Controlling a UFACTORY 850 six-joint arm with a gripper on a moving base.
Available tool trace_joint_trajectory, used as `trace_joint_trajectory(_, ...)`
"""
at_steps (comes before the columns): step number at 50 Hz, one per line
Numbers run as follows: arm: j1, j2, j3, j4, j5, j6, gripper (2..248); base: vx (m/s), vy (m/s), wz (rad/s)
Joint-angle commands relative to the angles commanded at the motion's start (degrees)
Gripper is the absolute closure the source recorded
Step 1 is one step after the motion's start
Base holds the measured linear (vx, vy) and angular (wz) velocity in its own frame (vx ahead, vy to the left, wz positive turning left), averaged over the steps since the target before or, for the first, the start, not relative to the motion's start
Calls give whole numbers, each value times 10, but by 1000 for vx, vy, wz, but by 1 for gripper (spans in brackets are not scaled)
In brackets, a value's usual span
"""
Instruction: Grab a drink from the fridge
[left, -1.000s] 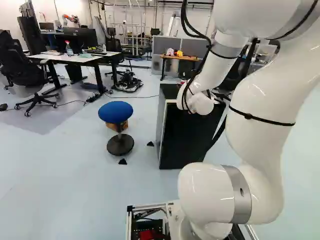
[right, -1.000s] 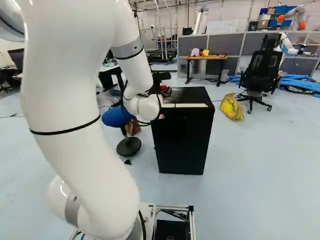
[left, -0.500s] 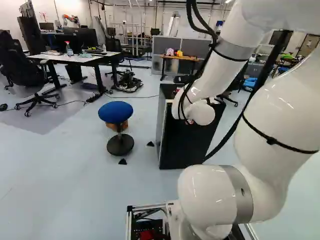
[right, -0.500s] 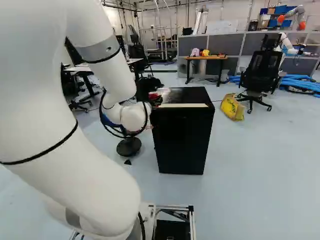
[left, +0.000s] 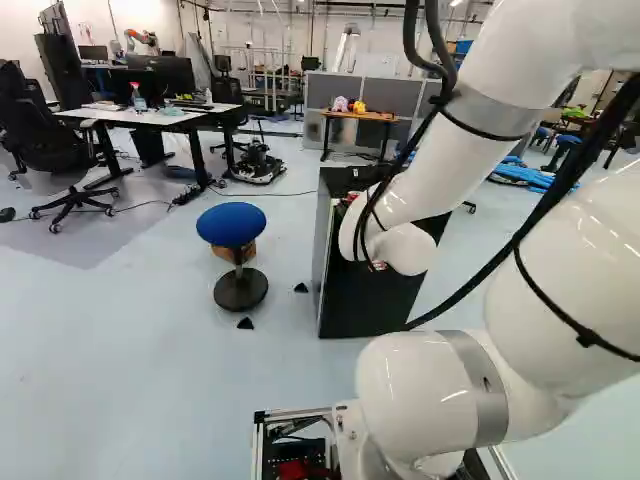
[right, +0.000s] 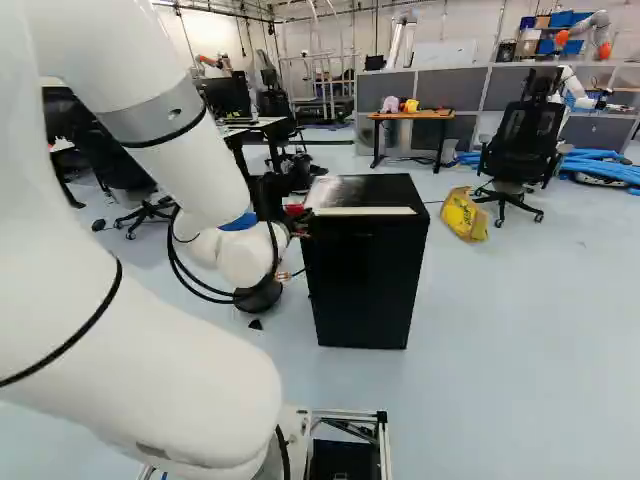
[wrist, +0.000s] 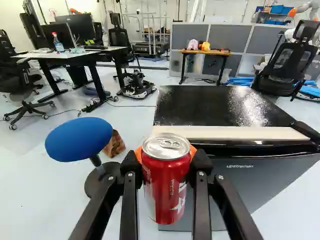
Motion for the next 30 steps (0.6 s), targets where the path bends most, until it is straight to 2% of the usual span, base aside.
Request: trace_joint_trajectory(30,20,47,49,16,-20,0,150,0,0,0)
